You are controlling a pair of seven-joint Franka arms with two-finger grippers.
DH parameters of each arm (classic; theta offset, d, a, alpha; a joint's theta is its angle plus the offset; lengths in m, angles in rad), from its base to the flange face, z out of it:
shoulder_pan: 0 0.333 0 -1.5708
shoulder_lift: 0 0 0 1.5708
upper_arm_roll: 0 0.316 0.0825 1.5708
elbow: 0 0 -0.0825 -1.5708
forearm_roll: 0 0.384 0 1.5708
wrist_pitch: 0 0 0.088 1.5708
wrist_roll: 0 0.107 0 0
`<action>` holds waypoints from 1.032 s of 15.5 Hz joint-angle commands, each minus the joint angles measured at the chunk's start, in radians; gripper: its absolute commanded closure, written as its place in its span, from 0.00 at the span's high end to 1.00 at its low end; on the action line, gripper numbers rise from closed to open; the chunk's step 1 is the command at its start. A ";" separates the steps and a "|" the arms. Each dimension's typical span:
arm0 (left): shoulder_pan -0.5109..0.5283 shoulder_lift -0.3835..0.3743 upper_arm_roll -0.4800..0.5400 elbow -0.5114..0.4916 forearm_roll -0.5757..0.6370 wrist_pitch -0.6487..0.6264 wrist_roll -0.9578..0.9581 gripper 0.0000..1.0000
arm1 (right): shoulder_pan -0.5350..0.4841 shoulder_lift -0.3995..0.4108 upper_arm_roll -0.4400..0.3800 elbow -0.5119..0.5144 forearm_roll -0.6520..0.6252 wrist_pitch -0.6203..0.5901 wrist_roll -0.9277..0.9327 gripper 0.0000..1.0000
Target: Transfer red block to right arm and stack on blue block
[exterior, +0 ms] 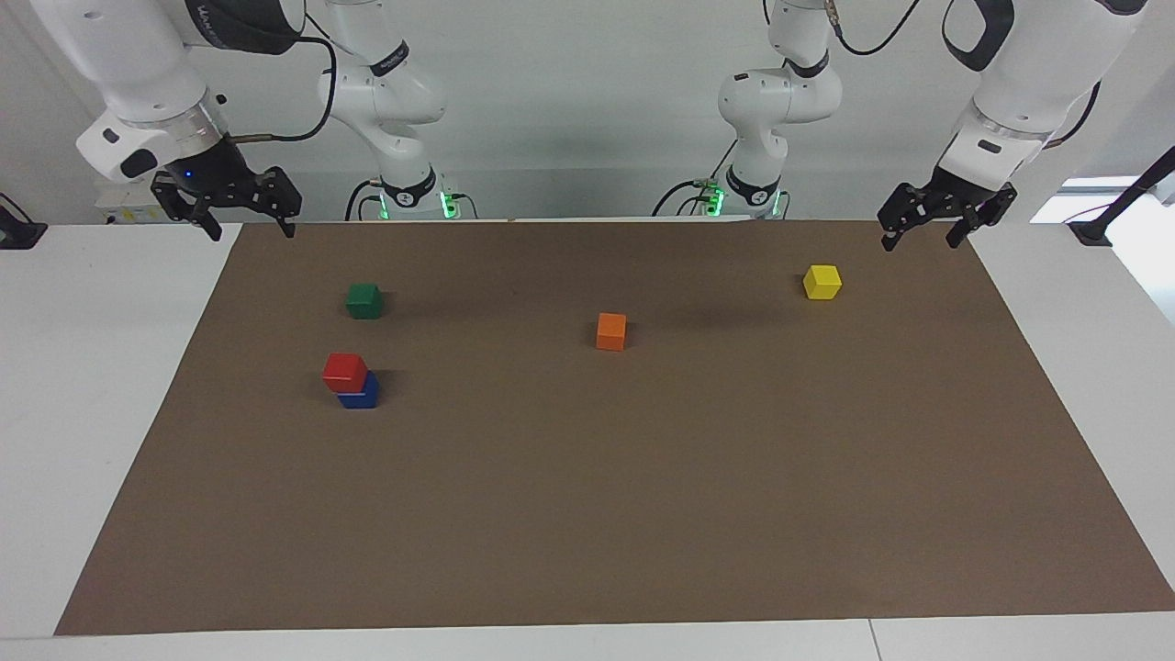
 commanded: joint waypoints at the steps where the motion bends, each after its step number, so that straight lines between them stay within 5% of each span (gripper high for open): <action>1: -0.006 -0.020 0.009 -0.016 -0.012 -0.009 0.013 1.00 | 0.001 -0.004 -0.008 -0.011 0.011 0.018 0.003 1.00; 16: -0.006 -0.020 0.009 -0.016 -0.012 -0.009 0.013 1.00 | 0.033 -0.010 -0.056 -0.013 0.038 0.007 0.028 1.00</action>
